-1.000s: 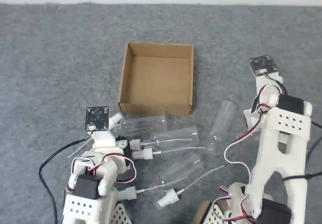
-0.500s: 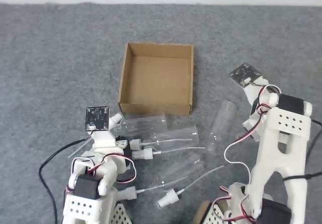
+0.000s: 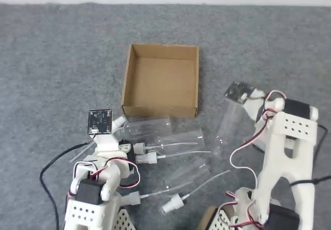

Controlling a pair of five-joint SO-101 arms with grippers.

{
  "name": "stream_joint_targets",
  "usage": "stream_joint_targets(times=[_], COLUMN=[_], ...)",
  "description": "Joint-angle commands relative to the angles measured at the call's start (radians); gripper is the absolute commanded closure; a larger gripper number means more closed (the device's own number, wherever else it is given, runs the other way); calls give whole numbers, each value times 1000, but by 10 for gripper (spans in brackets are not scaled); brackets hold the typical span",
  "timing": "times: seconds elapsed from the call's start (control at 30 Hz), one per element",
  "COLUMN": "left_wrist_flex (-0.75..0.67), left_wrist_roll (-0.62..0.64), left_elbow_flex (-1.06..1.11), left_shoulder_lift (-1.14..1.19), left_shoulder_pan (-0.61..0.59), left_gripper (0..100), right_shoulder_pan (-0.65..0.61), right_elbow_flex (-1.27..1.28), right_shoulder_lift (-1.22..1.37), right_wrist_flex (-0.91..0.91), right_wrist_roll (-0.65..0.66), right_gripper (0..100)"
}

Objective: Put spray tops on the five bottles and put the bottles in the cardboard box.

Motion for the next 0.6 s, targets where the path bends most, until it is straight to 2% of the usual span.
stream_joint_targets(times=[0.0, 0.2, 0.57], left_wrist_flex=[-6, -6, -6], left_wrist_roll=[-8, -8, -8], left_elbow_flex=[-12, -12, -12], left_shoulder_lift=[-15, -15, -15], left_shoulder_pan=[-3, -3, -3], left_gripper=[988, 988, 988], right_shoulder_pan=[2, 2, 2], right_elbow_flex=[15, 29, 215], right_shoulder_lift=[-44, -44, -44], right_wrist_flex=[-2, -24, -229], right_wrist_roll=[63, 92, 104], right_gripper=[567, 567, 567])
